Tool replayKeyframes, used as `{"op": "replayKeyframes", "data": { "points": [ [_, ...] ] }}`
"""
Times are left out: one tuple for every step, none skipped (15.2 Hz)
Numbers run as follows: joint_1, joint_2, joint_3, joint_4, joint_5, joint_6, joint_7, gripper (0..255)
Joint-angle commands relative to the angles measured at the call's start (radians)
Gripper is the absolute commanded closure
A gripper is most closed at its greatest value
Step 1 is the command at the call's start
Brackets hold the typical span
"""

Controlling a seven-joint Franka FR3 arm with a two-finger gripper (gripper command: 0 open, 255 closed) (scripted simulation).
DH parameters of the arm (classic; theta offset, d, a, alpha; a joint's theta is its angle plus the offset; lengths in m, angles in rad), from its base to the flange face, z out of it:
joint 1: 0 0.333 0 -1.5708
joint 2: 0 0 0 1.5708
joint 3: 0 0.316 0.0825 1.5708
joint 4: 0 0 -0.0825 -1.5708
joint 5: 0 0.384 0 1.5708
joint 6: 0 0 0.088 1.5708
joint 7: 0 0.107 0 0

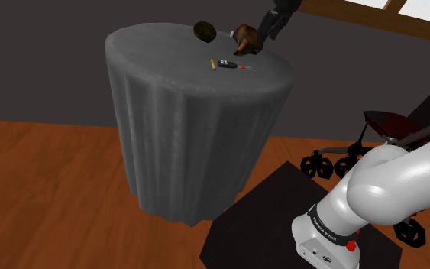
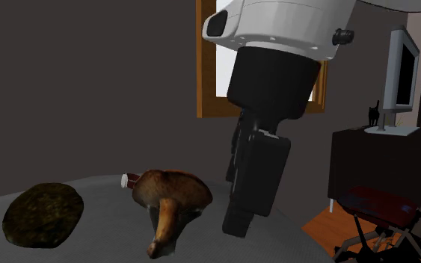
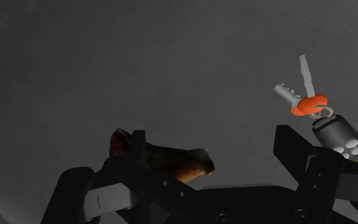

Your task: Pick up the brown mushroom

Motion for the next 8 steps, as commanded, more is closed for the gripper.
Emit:
{"op": "replayKeyframes", "data": {
  "points": [
    [0.005, 0.047, -0.019, 0.047, 0.007, 0.040, -0.039, 0],
    [0.007, 0.073, -0.029, 0.075, 0.013, 0.057, -0.059, 0],
    [0.010, 0.098, -0.038, 0.103, 0.020, 0.073, -0.079, 0],
    [0.013, 0.124, -0.048, 0.133, 0.028, 0.088, -0.099, 0],
    [0.015, 0.151, -0.057, 0.164, 0.037, 0.101, -0.120, 0],
    [0.018, 0.177, -0.066, 0.196, 0.047, 0.114, -0.141, 0],
    [0.021, 0.204, -0.075, 0.229, 0.059, 0.125, -0.162, 0],
    [0.022, 0.224, -0.081, 0.254, 0.068, 0.132, -0.178, 0]
  ]
}}
